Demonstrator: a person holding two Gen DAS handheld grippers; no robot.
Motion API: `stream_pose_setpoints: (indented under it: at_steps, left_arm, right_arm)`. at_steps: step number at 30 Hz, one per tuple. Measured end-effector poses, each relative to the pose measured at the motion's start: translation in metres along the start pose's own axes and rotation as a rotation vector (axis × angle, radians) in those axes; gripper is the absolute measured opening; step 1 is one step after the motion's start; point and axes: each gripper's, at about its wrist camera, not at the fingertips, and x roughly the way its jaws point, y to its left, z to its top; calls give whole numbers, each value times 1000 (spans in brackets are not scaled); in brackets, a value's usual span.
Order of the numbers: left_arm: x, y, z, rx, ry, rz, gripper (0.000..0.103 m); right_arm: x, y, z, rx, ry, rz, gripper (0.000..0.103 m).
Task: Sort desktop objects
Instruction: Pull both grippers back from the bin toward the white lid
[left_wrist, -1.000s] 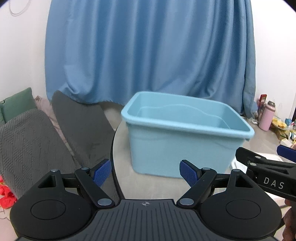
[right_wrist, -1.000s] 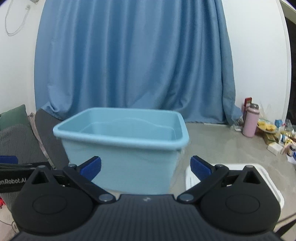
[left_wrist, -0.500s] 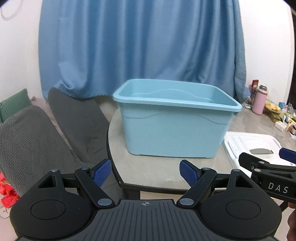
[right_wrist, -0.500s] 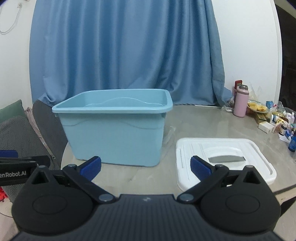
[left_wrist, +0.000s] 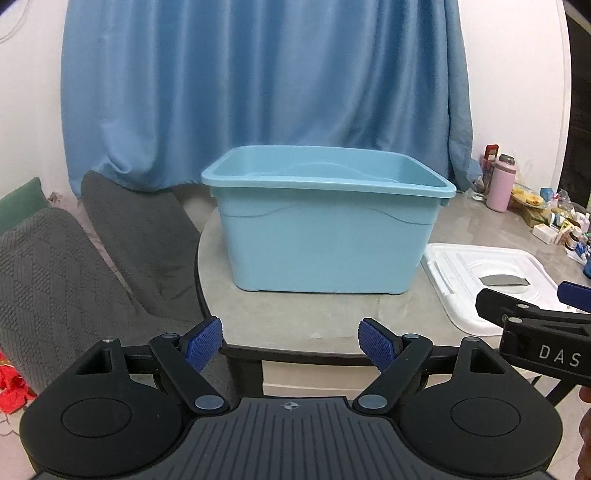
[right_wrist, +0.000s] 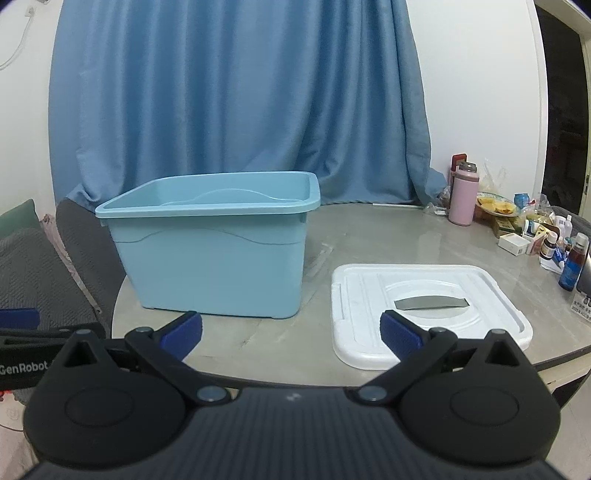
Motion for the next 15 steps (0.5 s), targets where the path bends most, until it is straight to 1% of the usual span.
stream_pose_setpoints:
  at_steps: [6,9,15]
  left_arm:
    - [7,-17,-1,-10,13,-10,83]
    - [12,-33,0,-14,18,-24,83]
    - [20,-73,2,20,26,-43,83]
  right_arm:
    - [2,-21,-3,12,5,-26,103]
    - [3,-37,-2,19,13,-39,103]
    - [6,-71,0,48,24,-56,103]
